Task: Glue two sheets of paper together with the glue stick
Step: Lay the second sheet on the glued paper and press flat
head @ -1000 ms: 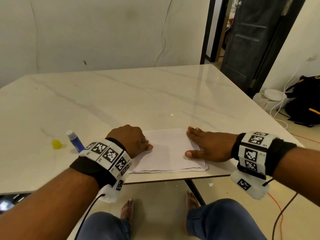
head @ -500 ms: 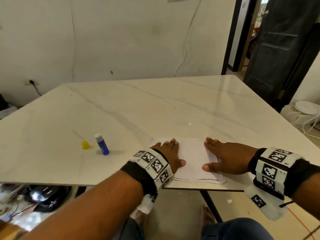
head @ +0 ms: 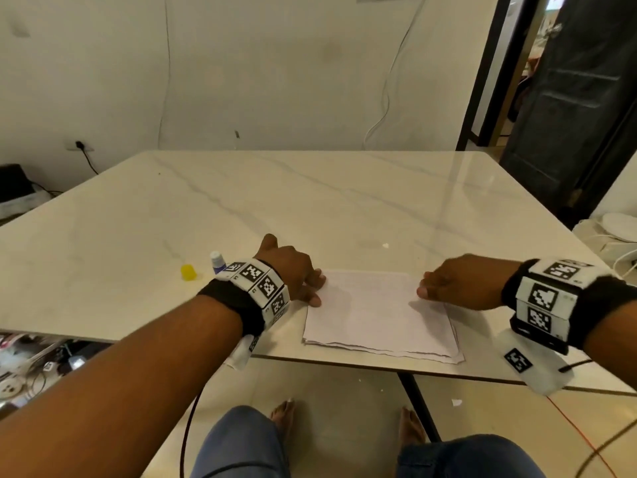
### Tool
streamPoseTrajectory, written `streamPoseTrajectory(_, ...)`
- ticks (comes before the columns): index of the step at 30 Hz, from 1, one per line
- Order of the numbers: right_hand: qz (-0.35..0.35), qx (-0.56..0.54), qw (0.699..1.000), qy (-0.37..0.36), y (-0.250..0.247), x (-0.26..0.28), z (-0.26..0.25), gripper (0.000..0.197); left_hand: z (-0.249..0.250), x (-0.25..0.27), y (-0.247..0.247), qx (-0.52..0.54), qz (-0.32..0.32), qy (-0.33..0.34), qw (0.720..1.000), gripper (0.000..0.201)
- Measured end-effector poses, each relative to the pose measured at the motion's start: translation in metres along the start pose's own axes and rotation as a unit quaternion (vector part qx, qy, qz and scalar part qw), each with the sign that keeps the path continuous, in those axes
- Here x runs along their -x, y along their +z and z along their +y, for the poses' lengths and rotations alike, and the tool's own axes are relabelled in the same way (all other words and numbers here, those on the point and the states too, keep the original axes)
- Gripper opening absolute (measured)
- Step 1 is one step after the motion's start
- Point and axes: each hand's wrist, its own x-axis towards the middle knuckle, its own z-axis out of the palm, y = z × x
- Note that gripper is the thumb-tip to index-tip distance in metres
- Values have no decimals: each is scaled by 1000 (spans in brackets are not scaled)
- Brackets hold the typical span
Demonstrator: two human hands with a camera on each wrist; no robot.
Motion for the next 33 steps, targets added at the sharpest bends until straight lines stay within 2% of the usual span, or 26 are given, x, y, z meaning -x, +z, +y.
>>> streamPoseTrajectory(2, 57, -10, 998, -11, -8, 3, -13, 54, 0, -1, 1, 25, -6, -5, 1000, 43)
streamPoseTrajectory(4, 96, -38, 992, -76, -10, 9, -44, 52, -2, -1, 0, 55, 0, -13, 998, 39)
streamPoseTrajectory(6, 80, -69, 981, -163, -6, 12, -84, 48, -2, 4, -4, 62, -1, -21, 998, 42)
streamPoseTrajectory(8, 51, -71, 976, -199, 2, 5, -118, 44, -3, 8, -8, 57, -5, -15, 998, 40)
streamPoseTrajectory(12, 29, -29, 981, -188, 11, -7, -147, 38, 0, 14, -12, 55, -7, -3, 998, 43)
streamPoseTrajectory(14, 24, 20, 982, -187, 18, -6, -152, 48, 3, 14, -12, 58, 0, -14, 998, 42)
streamPoseTrajectory(17, -8, 38, 981, -188, 28, 16, -162, 67, 7, 12, -12, 56, 5, -30, 998, 38)
streamPoseTrajectory(19, -28, 40, 980, -194, 37, 35, -168, 71, 8, 12, -10, 57, 16, -27, 998, 37)
streamPoseTrajectory(21, -39, 29, 981, -188, 40, 49, -172, 66, 7, 10, -6, 62, 16, -24, 998, 37)
streamPoseTrajectory(22, -29, 4, 981, -190, 36, 51, -172, 57, 5, 8, -4, 70, 11, -27, 997, 38)
streamPoseTrajectory(24, 38, -91, 976, -196, 23, 47, -169, 39, 3, 6, 0, 84, 5, -39, 996, 40)
streamPoseTrajectory(26, 95, -156, 967, -177, 14, 36, -163, 35, 5, 3, 3, 89, 13, -50, 995, 40)
streamPoseTrajectory(27, 97, -158, 970, -160, 14, 32, -162, 34, 6, 3, 3, 94, 22, -58, 994, 39)
streamPoseTrajectory(28, 77, -147, 976, -143, 18, 30, -163, 38, 8, 4, 3, 96, 31, -65, 993, 38)
streamPoseTrajectory(30, 14, -97, 988, -122, 36, 33, -169, 61, 12, 5, 3, 88, 36, -73, 993, 35)
streamPoseTrajectory(31, -3, -69, 990, -125, 44, 40, -174, 72, 12, 6, 1, 82, 32, -71, 994, 40)
streamPoseTrajectory(33, -12, -40, 989, -142, 56, 53, -180, 79, 11, 5, 1, 62, 9, -51, 997, 54)
